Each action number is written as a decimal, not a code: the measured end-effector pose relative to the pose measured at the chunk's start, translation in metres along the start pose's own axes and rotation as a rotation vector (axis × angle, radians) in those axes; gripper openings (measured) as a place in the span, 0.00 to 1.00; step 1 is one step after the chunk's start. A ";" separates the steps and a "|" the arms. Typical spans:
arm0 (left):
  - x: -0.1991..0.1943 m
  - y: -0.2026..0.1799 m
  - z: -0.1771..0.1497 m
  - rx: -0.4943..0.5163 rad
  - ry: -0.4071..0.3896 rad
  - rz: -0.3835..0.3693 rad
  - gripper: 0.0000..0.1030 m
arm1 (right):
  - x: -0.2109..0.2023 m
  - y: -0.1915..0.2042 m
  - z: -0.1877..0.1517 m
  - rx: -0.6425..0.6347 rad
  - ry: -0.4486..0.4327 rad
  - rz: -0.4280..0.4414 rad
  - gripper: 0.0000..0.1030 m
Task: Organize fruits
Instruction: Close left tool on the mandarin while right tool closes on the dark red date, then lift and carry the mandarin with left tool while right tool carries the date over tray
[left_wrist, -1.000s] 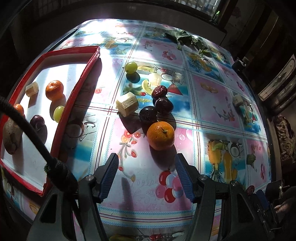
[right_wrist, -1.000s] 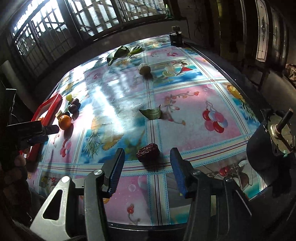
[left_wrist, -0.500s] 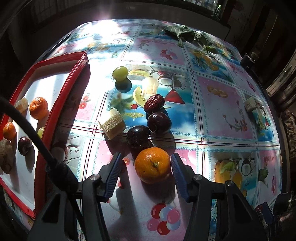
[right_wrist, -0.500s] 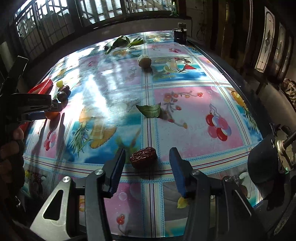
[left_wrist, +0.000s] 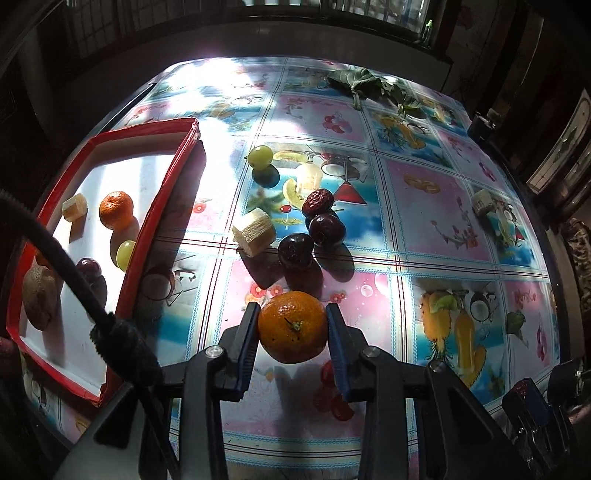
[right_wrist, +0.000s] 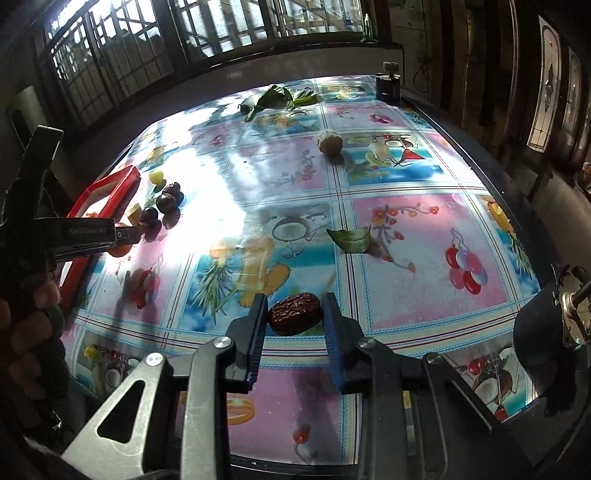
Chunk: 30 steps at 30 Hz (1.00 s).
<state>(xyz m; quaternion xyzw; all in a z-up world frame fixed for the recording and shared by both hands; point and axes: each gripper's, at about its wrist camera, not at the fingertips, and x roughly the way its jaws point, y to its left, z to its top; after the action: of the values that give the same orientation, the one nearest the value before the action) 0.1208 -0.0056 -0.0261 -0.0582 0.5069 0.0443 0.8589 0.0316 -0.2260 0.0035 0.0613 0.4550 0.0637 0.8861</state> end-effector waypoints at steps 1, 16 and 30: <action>-0.004 0.001 -0.001 0.002 -0.014 0.022 0.34 | -0.001 0.005 0.002 -0.002 -0.003 0.017 0.31; -0.028 0.012 -0.009 0.008 -0.080 0.112 0.34 | -0.012 0.051 0.017 -0.023 -0.027 0.177 0.31; -0.039 0.036 -0.012 -0.023 -0.122 0.163 0.34 | -0.005 0.078 0.024 -0.058 -0.016 0.224 0.31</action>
<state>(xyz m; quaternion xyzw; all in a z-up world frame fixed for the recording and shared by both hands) 0.0866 0.0279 0.0005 -0.0241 0.4562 0.1232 0.8810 0.0434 -0.1511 0.0342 0.0869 0.4361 0.1751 0.8784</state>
